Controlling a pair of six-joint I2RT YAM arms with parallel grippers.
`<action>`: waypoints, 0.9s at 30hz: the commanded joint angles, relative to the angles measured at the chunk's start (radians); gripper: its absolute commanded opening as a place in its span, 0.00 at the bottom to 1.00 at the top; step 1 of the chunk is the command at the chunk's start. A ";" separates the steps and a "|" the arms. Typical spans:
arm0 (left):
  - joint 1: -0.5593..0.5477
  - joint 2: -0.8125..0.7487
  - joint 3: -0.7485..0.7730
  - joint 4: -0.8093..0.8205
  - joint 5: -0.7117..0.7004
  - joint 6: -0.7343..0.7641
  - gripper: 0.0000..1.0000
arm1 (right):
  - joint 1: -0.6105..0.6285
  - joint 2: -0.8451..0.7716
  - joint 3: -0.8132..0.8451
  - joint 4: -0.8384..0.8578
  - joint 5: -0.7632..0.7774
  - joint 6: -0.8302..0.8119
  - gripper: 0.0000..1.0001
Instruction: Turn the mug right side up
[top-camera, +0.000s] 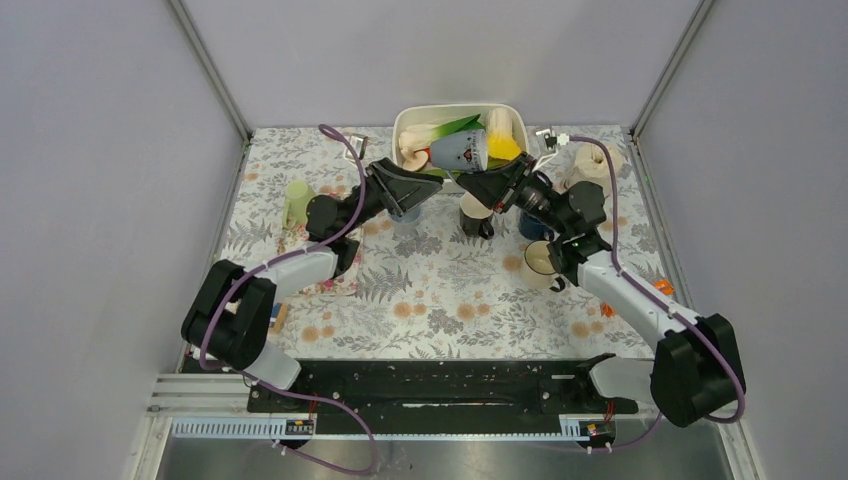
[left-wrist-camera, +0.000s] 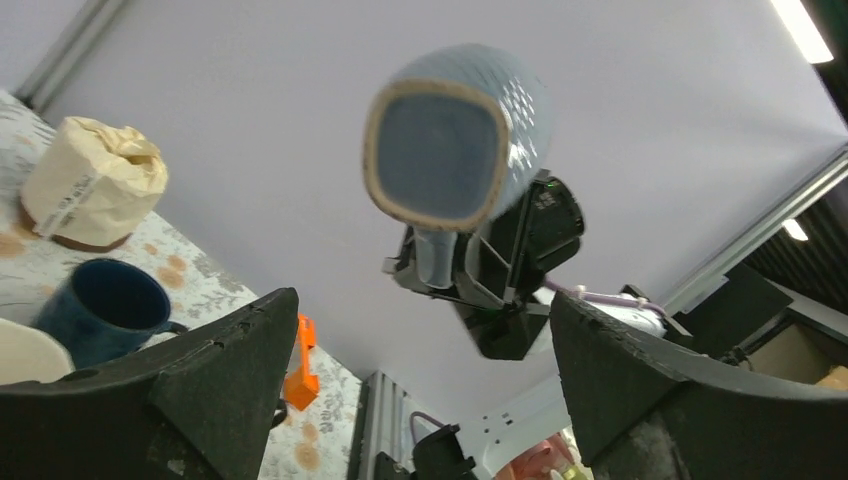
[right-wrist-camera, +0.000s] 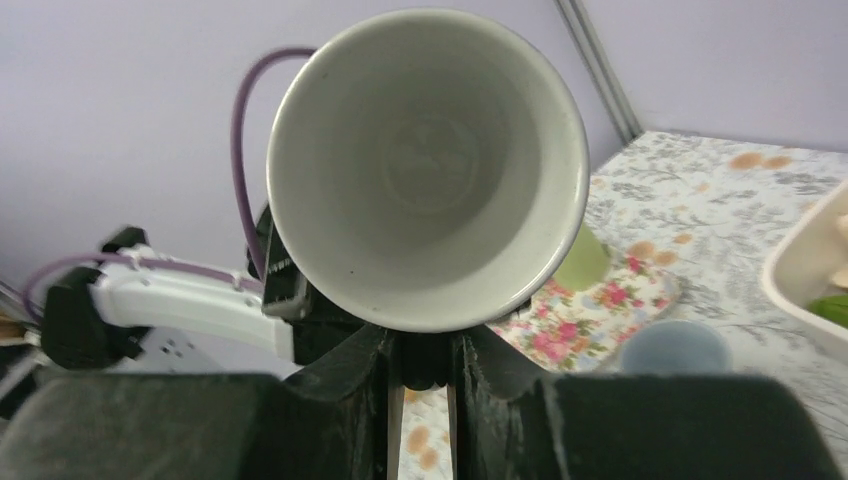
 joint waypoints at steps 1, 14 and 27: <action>0.061 -0.077 0.001 -0.015 0.024 0.092 0.99 | -0.007 -0.116 0.086 -0.190 -0.037 -0.245 0.00; 0.428 -0.300 0.122 -0.828 0.072 0.656 0.99 | -0.006 -0.313 0.051 -0.944 0.129 -0.915 0.00; 0.757 -0.400 0.095 -1.399 0.156 1.090 0.99 | -0.001 -0.312 -0.118 -1.079 0.209 -1.100 0.00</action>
